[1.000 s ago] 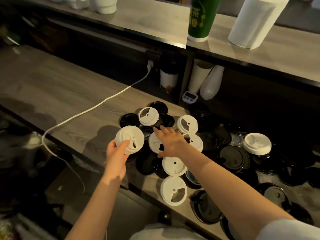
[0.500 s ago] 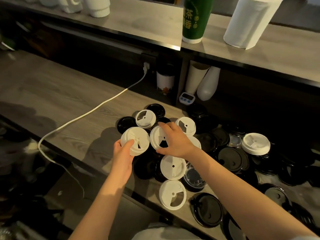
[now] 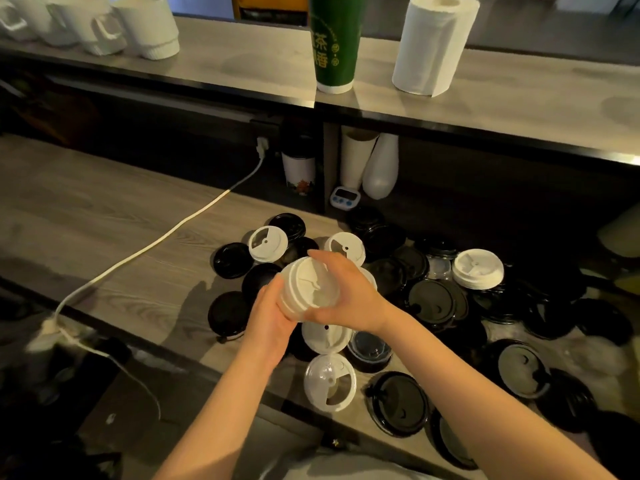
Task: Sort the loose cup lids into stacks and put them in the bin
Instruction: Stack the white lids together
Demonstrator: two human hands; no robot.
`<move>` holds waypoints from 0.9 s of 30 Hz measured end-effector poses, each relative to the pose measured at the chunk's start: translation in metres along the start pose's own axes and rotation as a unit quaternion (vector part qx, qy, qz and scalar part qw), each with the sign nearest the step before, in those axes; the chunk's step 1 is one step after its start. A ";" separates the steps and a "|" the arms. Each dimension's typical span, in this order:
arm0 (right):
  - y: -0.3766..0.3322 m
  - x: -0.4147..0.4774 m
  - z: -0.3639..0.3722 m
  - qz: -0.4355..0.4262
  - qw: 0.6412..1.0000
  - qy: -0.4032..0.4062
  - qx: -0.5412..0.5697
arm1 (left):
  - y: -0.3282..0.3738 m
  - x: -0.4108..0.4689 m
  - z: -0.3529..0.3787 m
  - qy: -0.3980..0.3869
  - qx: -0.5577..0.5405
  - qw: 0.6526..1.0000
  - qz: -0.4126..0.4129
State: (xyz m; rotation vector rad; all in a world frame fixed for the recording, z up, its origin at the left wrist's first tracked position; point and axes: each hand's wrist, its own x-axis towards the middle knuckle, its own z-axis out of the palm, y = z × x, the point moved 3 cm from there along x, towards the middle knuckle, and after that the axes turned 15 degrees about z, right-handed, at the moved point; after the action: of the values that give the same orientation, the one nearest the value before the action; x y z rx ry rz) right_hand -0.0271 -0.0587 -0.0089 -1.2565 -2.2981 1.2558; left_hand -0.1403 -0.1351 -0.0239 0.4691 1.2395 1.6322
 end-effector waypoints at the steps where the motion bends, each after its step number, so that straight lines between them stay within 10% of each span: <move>1: 0.001 -0.004 -0.001 -0.004 1.000 0.005 -0.005 | -0.002 -0.002 0.004 -0.002 0.008 1.000 -0.005; 11: 0.033 -0.064 -0.040 -0.006 0.997 0.071 -0.039 | -0.016 -0.022 0.049 -0.083 0.045 0.995 -0.024; 27: 0.127 -0.222 -0.169 0.182 0.935 0.177 0.246 | -0.068 -0.084 0.226 -0.292 0.110 0.948 -0.062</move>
State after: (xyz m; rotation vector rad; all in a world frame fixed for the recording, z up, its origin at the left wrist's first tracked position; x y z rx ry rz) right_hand 0.2732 -0.1005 0.0352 -1.5896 -1.4220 1.4506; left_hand 0.1022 -0.0965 0.0278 0.9193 0.9717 1.1287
